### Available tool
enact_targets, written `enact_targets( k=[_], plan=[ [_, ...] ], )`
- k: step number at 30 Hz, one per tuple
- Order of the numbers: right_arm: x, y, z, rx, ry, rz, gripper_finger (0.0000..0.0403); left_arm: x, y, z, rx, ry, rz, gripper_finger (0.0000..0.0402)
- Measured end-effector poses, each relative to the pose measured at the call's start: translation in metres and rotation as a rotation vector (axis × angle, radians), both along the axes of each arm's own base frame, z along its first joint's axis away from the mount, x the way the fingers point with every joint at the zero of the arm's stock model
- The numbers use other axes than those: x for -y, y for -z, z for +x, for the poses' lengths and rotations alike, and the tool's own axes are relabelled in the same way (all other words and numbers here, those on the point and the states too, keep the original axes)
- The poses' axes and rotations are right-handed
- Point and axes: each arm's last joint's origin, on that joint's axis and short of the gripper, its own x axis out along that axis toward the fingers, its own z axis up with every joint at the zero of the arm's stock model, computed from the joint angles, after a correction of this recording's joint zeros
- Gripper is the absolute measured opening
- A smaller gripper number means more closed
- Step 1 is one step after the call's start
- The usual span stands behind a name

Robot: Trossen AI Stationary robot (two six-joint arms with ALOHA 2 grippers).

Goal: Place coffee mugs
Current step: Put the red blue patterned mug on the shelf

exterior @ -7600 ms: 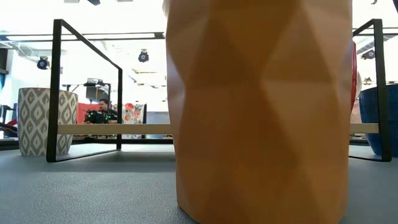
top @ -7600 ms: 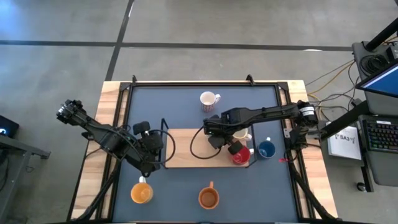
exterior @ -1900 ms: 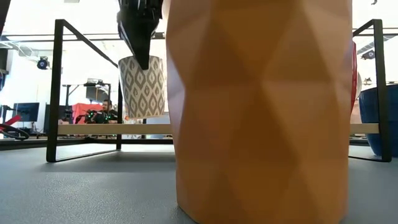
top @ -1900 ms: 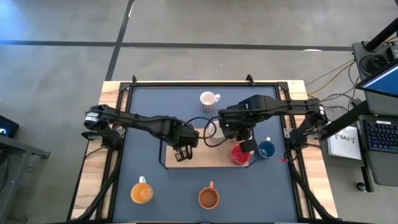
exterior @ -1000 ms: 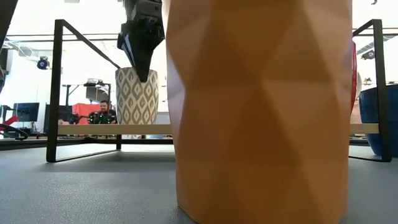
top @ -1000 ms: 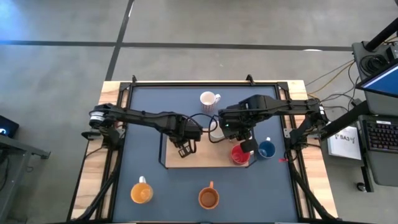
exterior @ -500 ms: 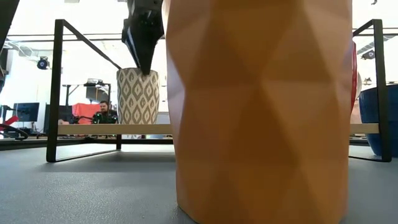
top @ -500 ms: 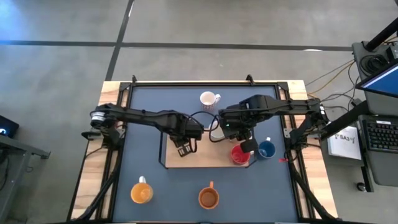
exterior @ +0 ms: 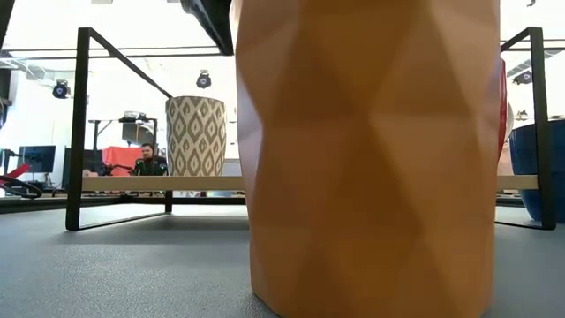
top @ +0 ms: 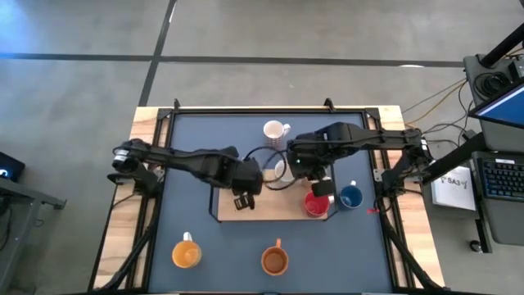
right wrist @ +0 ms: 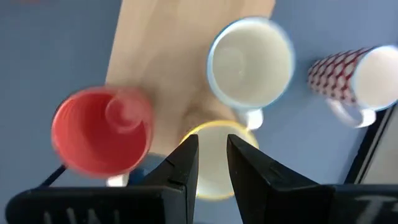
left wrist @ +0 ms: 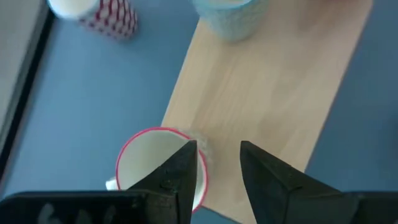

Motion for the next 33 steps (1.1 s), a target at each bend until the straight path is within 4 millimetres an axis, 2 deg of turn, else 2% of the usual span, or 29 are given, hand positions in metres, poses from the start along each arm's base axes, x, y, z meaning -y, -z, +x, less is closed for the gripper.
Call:
enact_targets(
  k=[6, 10, 14, 18, 23, 28, 33],
  plan=[
    [0.024, 0.001, 0.018, 0.162, 0.137, 0.024, 0.0073, 0.035, -0.007, -0.013, 0.066, 0.027, 0.044, 0.0105],
    [0.040, 0.011, 0.027, 0.219, 0.184, 0.023, 0.0077, 0.061, -0.007, -0.021, 0.090, 0.075, 0.059, 0.0105],
    [0.055, 0.024, 0.034, 0.256, 0.204, 0.015, 0.0101, 0.078, -0.011, -0.035, 0.111, 0.082, 0.113, 0.0105],
    [0.070, 0.036, 0.042, 0.327, 0.245, 0.014, 0.0133, 0.088, -0.016, -0.054, 0.119, 0.051, 0.171, 0.0105],
    [0.092, 0.052, 0.047, 0.405, 0.392, 0.046, 0.0162, 0.098, -0.022, -0.074, 0.147, 0.022, 0.209, 0.0105],
    [0.114, 0.068, 0.046, 0.416, 0.511, 0.062, 0.0166, 0.105, -0.028, -0.087, 0.175, 0.039, 0.222, 0.0105],
    [0.133, 0.084, 0.051, 0.390, 0.571, 0.062, 0.0160, 0.103, -0.037, -0.097, 0.213, 0.047, 0.219, 0.0105]
  ],
)
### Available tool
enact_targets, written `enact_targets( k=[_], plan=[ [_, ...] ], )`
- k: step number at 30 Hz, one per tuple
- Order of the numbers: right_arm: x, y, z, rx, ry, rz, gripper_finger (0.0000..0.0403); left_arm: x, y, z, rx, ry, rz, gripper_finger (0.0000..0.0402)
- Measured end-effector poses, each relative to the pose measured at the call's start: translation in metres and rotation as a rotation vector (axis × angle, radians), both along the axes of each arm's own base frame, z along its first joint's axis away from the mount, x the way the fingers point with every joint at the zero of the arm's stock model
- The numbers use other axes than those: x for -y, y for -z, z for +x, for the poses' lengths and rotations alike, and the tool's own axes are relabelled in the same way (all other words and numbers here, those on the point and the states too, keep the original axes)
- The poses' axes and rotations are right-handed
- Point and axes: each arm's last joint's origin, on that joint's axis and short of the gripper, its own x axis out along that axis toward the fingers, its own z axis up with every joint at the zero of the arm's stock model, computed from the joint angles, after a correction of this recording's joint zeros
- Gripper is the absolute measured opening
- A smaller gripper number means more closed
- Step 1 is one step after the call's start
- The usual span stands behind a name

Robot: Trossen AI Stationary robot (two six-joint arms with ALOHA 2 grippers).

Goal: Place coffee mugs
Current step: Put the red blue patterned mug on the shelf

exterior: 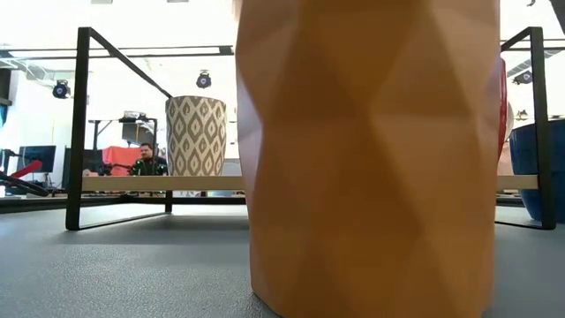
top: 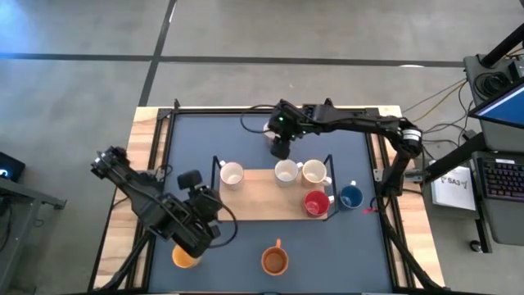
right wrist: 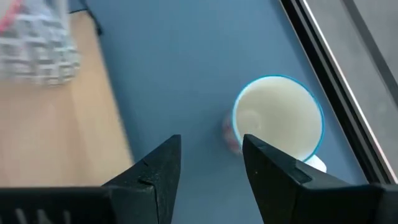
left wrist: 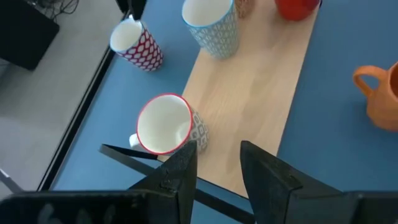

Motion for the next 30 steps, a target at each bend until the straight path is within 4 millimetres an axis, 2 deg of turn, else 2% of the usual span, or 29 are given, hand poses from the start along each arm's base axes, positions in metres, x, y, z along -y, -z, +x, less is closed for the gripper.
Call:
enact_targets(
  k=[6, 15, 30],
  plan=[
    [0.011, 0.018, 0.008, -0.046, -0.009, -0.001, 0.0162, -0.006, -0.011, -0.011, 0.047, 0.005, -0.006, 0.0105],
    [0.014, 0.037, 0.019, -0.065, -0.066, 0.024, 0.0157, -0.013, -0.023, -0.021, 0.074, 0.026, -0.016, 0.0105],
    [0.040, 0.063, 0.024, -0.105, -0.072, -0.004, 0.0151, -0.015, -0.025, -0.023, 0.070, 0.056, 0.021, 0.0105]
  ],
)
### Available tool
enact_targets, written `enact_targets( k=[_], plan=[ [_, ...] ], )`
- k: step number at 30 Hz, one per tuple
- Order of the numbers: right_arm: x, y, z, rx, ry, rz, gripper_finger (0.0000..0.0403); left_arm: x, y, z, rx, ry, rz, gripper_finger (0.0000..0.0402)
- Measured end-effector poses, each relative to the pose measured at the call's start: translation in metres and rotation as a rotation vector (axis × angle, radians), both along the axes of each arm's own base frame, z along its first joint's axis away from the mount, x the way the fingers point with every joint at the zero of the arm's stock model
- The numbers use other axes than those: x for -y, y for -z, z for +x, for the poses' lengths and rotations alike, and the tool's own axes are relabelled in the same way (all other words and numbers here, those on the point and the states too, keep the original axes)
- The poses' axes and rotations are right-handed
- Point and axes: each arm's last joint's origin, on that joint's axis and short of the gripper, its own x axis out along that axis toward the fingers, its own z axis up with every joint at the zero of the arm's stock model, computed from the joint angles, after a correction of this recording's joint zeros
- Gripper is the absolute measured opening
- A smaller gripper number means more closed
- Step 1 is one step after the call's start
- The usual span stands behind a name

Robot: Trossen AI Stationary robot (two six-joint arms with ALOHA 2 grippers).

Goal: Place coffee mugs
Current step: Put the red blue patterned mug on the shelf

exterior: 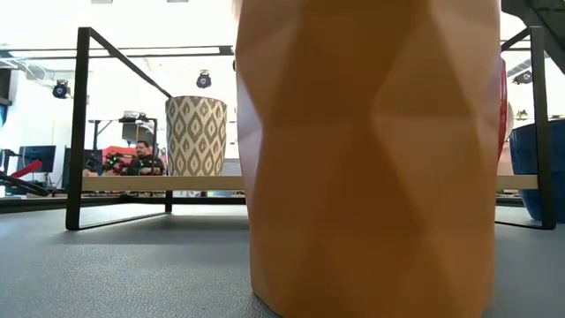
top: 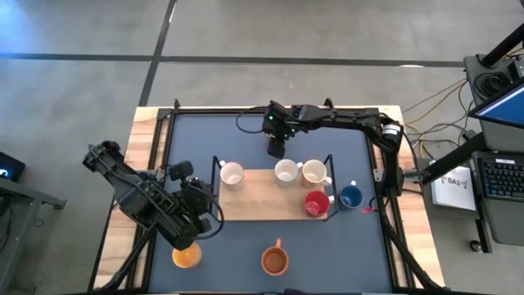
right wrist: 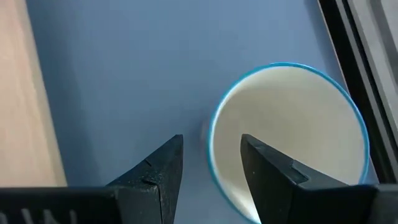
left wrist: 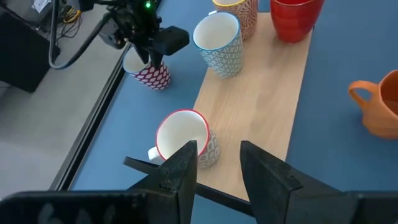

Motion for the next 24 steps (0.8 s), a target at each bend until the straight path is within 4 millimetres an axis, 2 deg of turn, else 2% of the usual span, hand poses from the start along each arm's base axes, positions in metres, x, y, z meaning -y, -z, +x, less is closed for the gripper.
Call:
enact_targets(
  k=[5, 8, 16, 21, 24],
  plan=[
    [0.001, 0.006, 0.001, -0.024, -0.044, -0.010, 0.0149, 0.000, 0.000, 0.000, -0.003, 0.004, 0.004, 0.0105],
    [0.001, 0.009, 0.002, -0.030, -0.065, -0.011, 0.0133, 0.000, 0.000, 0.000, -0.003, 0.004, 0.004, 0.0105],
    [0.000, 0.009, 0.002, -0.028, -0.107, -0.006, 0.0022, 0.000, 0.000, 0.000, -0.003, 0.004, 0.004, 0.0105],
    [0.000, 0.007, 0.002, -0.032, -0.133, -0.017, 0.0015, 0.000, 0.000, 0.000, -0.003, 0.004, 0.004, 0.0105],
    [0.001, -0.003, 0.004, -0.015, -0.140, -0.023, 0.0015, 0.000, 0.000, 0.000, -0.003, 0.004, 0.004, 0.0105]
  ],
)
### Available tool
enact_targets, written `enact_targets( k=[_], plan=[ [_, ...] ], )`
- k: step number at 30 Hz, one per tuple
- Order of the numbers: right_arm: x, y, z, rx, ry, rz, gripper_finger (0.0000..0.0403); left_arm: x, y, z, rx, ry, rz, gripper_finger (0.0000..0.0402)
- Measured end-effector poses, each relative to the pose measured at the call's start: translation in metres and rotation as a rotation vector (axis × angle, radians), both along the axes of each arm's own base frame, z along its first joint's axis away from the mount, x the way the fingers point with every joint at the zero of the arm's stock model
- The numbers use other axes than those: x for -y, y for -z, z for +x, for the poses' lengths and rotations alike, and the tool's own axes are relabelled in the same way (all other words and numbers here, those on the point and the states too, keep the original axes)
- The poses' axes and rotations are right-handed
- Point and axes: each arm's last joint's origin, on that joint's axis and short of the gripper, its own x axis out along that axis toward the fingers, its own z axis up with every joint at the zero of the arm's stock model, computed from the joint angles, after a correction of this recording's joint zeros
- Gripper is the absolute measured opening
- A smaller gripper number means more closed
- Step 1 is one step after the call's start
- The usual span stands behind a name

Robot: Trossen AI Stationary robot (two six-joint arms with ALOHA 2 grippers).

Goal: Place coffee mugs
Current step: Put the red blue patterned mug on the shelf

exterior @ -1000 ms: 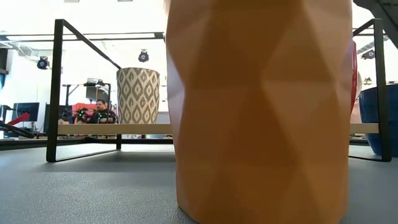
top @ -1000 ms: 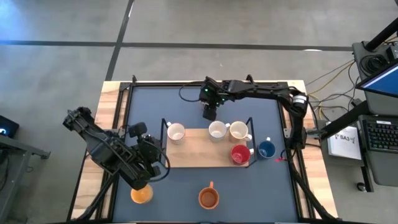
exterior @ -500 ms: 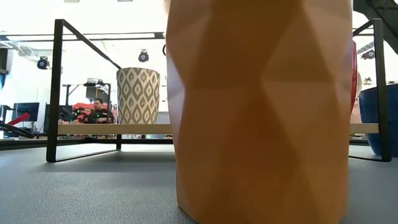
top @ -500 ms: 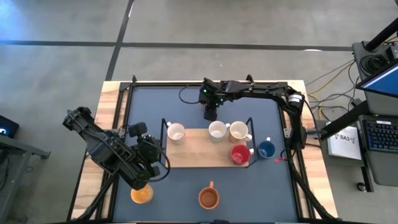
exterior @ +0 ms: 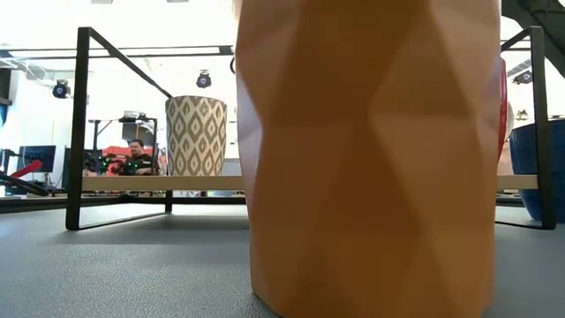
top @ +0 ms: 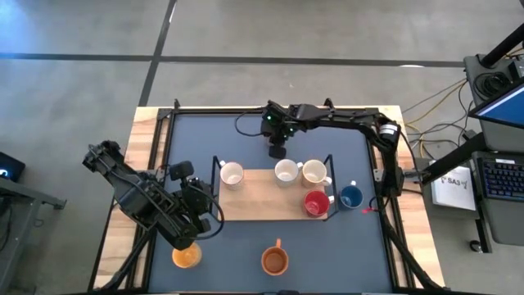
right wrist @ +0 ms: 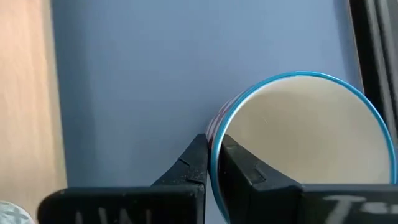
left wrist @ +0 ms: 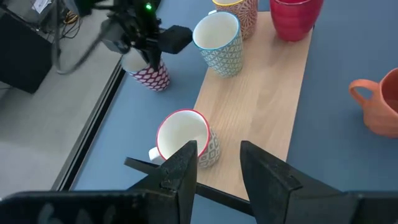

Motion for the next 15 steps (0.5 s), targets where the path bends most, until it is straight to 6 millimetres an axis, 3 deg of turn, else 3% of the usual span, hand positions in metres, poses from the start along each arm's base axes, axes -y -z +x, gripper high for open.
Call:
enact_targets(
  k=[8, 15],
  plan=[
    [-0.007, -0.048, 0.009, 0.109, -0.071, 0.068, 0.0014, 0.000, 0.000, 0.000, 0.001, -0.002, -0.002, 0.0105],
    [-0.051, -0.071, 0.020, 0.118, -0.231, 0.104, 0.0014, 0.000, 0.000, 0.000, 0.001, -0.003, -0.002, 0.0105]
  ],
)
